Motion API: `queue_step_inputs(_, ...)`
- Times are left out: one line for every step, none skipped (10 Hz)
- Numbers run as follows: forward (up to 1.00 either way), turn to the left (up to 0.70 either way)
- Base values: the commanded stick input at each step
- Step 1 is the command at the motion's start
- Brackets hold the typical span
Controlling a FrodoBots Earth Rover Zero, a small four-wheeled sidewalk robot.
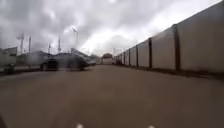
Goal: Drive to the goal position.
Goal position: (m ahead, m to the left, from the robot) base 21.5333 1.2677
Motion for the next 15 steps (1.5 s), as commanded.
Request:
queue_step_inputs(1.0, 0.02)
queue_step_inputs(1.0, 0.02)
queue_step_inputs(1.0, 0.02)
queue_step_inputs(1.0, 0.02)
queue_step_inputs(1.0, 0.02)
queue_step_inputs(1.0, 0.02)
queue_step_inputs(1.0, 0.02)
queue_step_inputs(1.0, 0.02)
queue_step_inputs(1.0, 0.02)
queue_step_inputs(1.0, 0.02)
queue_step_inputs(1.0, 0.02)
queue_step_inputs(1.0, 0.02)
queue_step_inputs(1.0, 0.02)
queue_step_inputs(1.0, 0.02)
queue_step_inputs(1.0, 0.02)
